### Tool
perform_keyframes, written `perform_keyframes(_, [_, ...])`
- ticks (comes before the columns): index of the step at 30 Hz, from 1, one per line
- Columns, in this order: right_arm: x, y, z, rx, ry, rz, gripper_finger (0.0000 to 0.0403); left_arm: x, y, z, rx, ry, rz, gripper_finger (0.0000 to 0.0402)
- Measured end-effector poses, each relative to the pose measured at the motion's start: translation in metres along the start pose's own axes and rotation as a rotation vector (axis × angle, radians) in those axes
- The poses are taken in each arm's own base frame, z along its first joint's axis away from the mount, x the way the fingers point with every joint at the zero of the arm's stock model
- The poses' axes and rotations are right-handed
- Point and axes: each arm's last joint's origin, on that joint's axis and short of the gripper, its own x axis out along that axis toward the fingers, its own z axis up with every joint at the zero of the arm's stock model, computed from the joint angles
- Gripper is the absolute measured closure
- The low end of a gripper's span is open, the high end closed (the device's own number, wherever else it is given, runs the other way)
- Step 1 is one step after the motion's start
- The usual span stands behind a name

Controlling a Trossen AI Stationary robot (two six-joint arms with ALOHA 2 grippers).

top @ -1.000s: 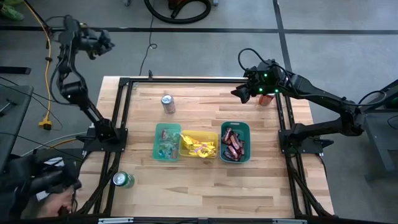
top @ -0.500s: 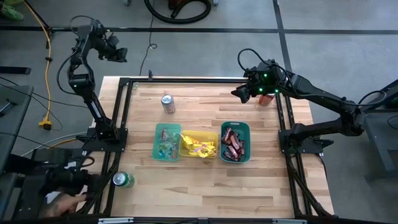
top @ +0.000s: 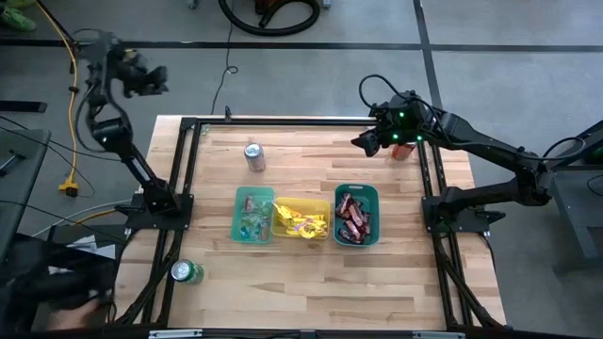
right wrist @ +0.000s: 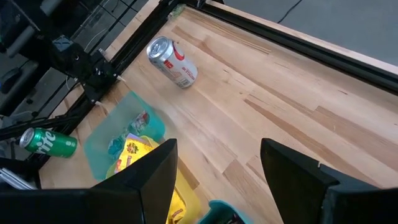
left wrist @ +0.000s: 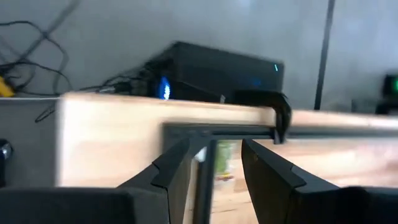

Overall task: Sort candy
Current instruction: Put the green gummy into the green bin

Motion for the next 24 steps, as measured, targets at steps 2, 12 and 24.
perform_keyframes(2, [0.0,0.0,0.0,0.001,0.003,-0.002,0.0176,-0.02,0.012,-0.017,-0.04,-0.082,0.026,0.0273])
perform_keyframes(12, [0.0,0.0,0.0,0.0,0.003,-0.001,0.0176,-0.024,0.031,-0.159,-0.265,-0.258,0.179,0.0273])
perform_keyframes(24, [0.0,0.0,0.0,0.007,-0.001,0.0,0.0176,-0.025,-0.016,-0.232,-0.244,-0.366,0.445,0.0273])
